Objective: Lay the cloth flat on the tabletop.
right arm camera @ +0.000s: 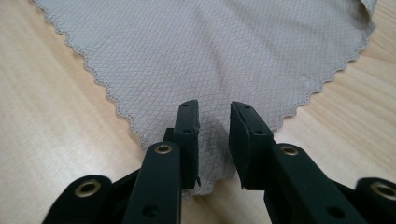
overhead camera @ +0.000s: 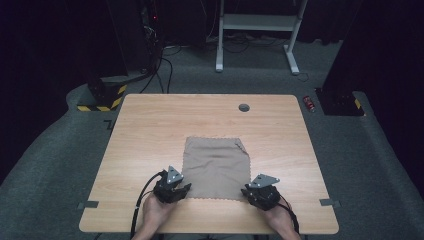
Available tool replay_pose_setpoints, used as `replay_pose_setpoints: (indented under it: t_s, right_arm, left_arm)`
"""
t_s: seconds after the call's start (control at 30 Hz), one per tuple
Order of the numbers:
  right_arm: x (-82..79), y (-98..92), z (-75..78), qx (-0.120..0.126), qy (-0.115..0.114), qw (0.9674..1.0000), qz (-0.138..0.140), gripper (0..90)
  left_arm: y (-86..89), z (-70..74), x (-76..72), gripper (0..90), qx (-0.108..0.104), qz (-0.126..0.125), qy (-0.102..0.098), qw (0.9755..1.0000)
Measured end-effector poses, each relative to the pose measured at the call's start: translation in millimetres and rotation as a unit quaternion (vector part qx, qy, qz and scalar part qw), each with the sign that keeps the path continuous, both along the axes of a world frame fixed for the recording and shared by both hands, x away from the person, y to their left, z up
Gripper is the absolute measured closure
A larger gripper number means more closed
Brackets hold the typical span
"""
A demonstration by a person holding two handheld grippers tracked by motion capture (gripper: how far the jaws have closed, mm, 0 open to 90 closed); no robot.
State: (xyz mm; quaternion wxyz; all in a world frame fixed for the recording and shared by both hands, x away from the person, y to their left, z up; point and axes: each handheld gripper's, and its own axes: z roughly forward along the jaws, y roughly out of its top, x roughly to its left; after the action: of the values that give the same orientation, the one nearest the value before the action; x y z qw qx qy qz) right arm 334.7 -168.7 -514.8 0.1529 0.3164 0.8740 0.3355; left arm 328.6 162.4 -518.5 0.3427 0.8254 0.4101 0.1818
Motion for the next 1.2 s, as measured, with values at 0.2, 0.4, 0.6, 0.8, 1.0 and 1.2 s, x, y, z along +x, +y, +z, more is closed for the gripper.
replay_pose_setpoints:
  t_s: [0.2, 0.4, 0.6, 0.8, 1.0, 1.2]
  right_arm:
    - [-6.4, -0.4, 1.9, -0.004, 0.009, 0.9999, 0.004, 66.5]
    - [32.1, -0.8, 13.7, 0.012, -0.012, 0.9987, -0.047, 71.2]
    - [76.1, 8.6, 18.6, 0.016, -0.012, 0.9969, -0.076, 74.6]
    - [113.4, 30.6, 20.6, -0.014, -0.042, 0.994, -0.1, 72.6]
    - [134.3, 42.5, 13.4, -0.037, -0.047, 0.9915, -0.115, 73.1]
    - [150.2, 44.1, 3.1, -0.052, -0.026, 0.99, -0.129, 74.8]
  left_arm:
    - [3.2, 2.7, -4.9, 52.5, 0.003, -0.009, 0.013, 0.9999]
    - [1.9, 2.4, 26.8, 44.6, -0.017, 0.018, 0.008, 0.9997]
    - [1.7, -3.0, 52.0, 43.2, -0.02, 0.054, 0.002, 0.9983]
    - [3.1, -7.9, 53.1, 40.5, -0.023, 0.054, -0.024, 0.998]
    - [3.0, -8.2, 53.3, 37.9, -0.023, 0.061, -0.022, 0.9976]
    - [3.1, -8.2, 53.4, 35.8, -0.022, 0.065, -0.022, 0.9974]
